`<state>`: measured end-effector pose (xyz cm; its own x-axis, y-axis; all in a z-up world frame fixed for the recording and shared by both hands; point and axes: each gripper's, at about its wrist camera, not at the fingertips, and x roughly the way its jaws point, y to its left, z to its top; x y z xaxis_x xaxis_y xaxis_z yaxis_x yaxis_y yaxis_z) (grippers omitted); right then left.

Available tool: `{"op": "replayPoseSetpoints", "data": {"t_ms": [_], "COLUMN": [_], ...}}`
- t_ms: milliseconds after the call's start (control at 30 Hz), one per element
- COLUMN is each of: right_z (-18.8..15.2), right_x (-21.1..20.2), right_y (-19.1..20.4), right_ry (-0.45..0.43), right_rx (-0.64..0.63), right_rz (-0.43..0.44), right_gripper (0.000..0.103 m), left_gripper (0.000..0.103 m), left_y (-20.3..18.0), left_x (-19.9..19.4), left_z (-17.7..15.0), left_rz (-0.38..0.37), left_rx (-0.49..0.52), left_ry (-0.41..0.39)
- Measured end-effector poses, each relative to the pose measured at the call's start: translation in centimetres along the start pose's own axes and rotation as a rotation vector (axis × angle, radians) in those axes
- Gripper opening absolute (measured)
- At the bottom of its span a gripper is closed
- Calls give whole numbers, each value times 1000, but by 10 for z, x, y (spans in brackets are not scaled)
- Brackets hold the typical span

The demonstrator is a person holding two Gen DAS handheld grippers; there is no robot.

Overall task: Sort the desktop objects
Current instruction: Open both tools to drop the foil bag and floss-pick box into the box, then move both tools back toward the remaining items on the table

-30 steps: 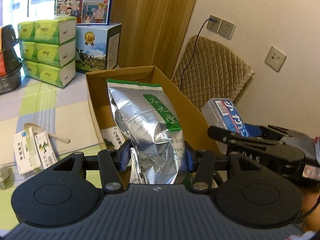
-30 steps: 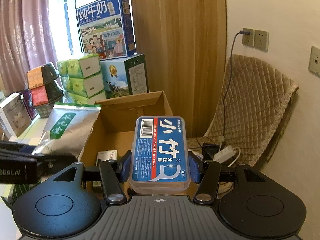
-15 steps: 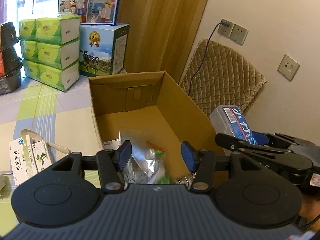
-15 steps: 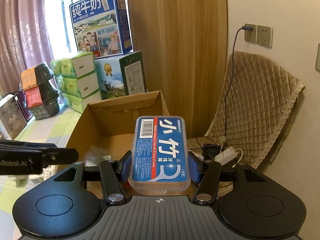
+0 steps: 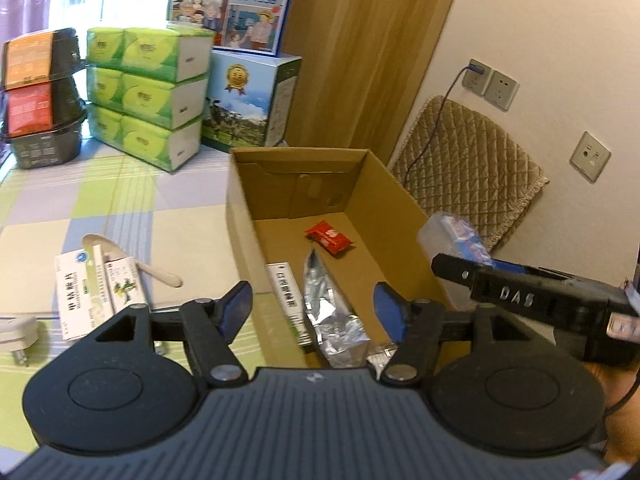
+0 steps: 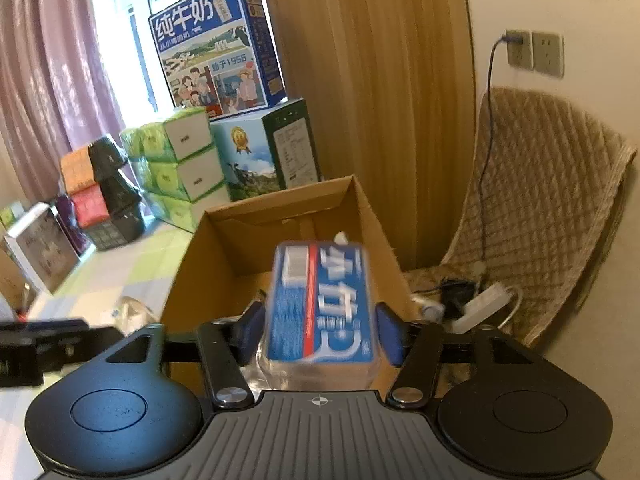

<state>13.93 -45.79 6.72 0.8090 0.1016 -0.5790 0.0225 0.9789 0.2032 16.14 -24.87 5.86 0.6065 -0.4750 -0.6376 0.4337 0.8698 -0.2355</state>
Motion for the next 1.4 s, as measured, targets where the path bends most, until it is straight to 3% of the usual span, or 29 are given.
{"op": "replayPoseSetpoints", "data": {"t_ms": [400, 667, 1000, 1400], "right_z": [-16, -35, -55, -73], "right_x": [-35, -68, -96, -98], "right_y": [5, 39, 91, 147], "right_ry": [-14, 2, 9, 41], "right_rx": [58, 34, -15, -96], "right_rz": [-4, 27, 84, 162], "right_gripper": [79, 90, 101, 101], "left_gripper": [91, 101, 102, 102], "left_y": [21, 31, 54, 92], "left_x": [-38, -78, -131, -168], "left_z": [-25, -49, -72, -99], "left_rz": [91, 162, 250, 343], "left_rx": [-8, -14, -19, -77], "left_ry": [-20, -40, -66, -74]}}
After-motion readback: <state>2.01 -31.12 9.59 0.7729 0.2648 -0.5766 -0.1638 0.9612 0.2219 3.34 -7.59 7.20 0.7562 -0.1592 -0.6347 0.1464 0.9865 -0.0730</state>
